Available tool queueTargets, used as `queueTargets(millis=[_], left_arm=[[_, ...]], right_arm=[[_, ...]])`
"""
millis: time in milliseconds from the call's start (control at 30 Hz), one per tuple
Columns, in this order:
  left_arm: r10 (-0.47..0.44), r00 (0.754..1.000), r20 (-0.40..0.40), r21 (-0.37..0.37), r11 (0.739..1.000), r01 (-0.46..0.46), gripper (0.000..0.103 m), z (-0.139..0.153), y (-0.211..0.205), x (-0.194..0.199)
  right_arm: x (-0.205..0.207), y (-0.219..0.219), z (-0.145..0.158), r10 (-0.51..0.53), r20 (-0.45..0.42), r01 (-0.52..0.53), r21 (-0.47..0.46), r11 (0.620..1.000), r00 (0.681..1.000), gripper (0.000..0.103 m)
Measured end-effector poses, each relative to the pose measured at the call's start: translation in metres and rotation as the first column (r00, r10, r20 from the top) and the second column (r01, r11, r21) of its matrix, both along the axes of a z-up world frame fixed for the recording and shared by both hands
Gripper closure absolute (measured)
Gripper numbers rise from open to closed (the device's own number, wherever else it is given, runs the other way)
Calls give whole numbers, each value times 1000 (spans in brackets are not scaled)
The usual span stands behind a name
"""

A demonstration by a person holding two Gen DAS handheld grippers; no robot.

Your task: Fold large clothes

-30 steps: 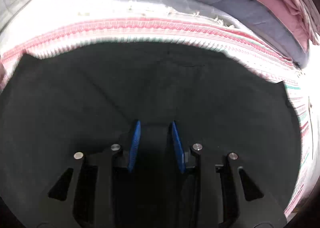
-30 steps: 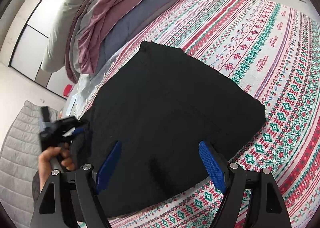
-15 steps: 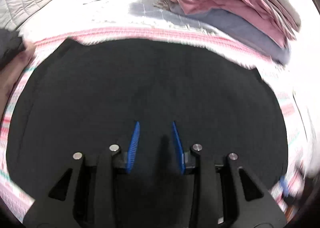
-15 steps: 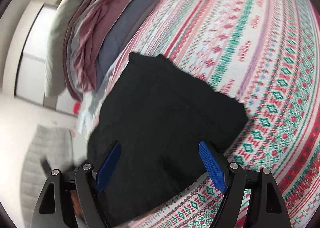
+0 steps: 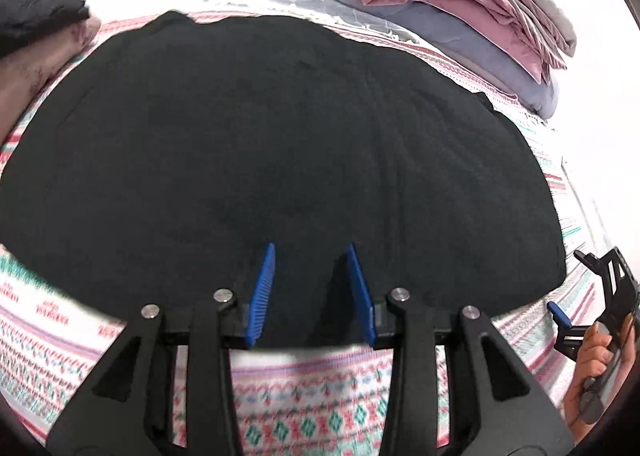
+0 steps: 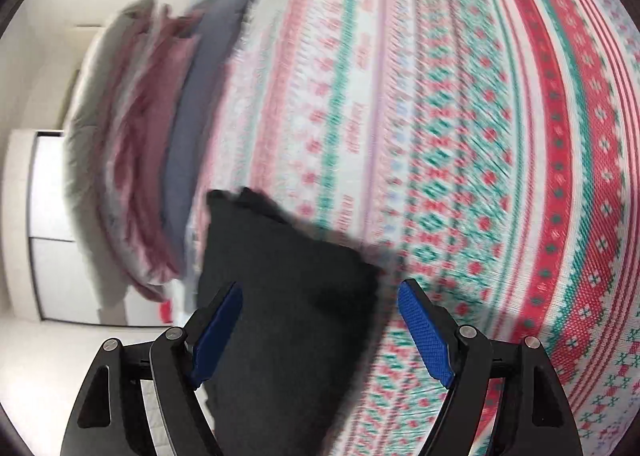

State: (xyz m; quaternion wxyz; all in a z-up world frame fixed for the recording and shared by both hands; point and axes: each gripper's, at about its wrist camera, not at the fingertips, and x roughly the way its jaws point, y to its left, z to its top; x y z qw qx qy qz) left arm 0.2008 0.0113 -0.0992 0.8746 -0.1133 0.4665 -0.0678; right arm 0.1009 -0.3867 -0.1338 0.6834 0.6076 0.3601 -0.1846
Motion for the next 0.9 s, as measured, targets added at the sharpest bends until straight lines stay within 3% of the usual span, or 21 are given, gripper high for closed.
queueTargets(millis=[67, 167, 300, 467, 733, 900], left_arm=[[-37, 999, 30, 78, 996, 35, 64, -1, -15, 0], [-85, 994, 67, 147, 986, 74, 64, -1, -32, 0], [-113, 990, 89, 98, 990, 104, 64, 3, -32, 0], [-141, 985, 101, 123, 984, 129, 63, -2, -42, -3], [-127, 988, 89, 93, 989, 119, 63, -7, -39, -3], [-127, 988, 91, 111, 987, 117, 63, -8, -41, -3]], right_arm=[[5, 6, -9, 4, 16, -5, 27, 1000, 1000, 21], [19, 24, -1, 51, 37, -50, -32, 998, 998, 21], [46, 52, -13, 179, 59, -179, -3, 984, 982, 21], [57, 60, -8, 189, 49, -186, -60, 981, 981, 20], [63, 68, 11, 213, 124, -197, -133, 971, 969, 22], [78, 72, -2, 222, 83, -211, -126, 969, 971, 22]])
